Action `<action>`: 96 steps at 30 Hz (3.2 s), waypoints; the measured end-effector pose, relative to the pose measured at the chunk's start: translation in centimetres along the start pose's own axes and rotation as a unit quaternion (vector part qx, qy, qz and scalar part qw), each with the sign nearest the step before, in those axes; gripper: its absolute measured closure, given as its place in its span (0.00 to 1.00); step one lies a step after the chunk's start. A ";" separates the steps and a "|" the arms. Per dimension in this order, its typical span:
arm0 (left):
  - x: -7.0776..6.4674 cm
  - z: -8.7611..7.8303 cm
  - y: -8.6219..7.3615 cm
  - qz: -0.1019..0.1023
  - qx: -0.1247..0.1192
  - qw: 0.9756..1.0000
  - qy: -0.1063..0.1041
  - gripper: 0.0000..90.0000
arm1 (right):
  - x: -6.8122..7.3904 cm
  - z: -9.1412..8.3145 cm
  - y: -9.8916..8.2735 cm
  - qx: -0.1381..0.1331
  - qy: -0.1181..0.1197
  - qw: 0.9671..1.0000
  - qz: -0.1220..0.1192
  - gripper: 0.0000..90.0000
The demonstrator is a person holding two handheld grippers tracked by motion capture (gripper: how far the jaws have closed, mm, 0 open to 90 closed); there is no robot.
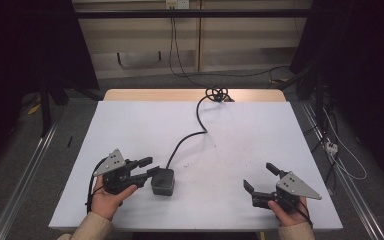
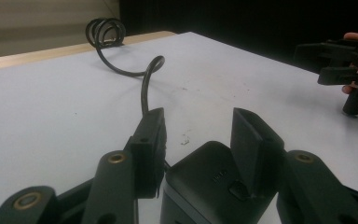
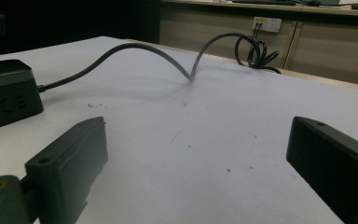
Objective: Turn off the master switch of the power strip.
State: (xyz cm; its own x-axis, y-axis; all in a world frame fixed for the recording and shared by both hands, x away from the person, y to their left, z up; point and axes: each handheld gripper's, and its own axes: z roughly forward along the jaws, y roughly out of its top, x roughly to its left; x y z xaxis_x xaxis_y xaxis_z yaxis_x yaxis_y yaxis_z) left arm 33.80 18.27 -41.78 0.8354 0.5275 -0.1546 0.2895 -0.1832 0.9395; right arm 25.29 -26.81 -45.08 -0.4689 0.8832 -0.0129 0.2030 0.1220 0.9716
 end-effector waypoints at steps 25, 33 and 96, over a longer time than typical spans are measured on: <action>-0.2 0.0 0.3 -0.031 0.014 0.999 -0.037 0.81 | 0.1 0.1 0.0 0.002 0.003 1.000 -0.003 0.06; -0.2 0.0 0.3 -0.038 0.022 0.998 -0.047 0.85 | 0.2 0.1 0.1 0.002 0.003 1.000 -0.002 0.06; -0.7 0.7 0.3 -0.056 0.090 0.992 -0.066 1.00 | 0.2 0.1 0.1 0.004 0.005 1.000 -0.010 0.06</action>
State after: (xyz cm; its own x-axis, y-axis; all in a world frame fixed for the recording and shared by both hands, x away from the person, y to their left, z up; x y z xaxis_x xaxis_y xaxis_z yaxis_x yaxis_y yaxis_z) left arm 33.62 17.23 -41.63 0.8438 0.4415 -0.3053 0.4532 -0.2812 0.8459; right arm 25.29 -26.54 -44.97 -0.4818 0.8757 -0.0307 0.1995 0.1437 0.9693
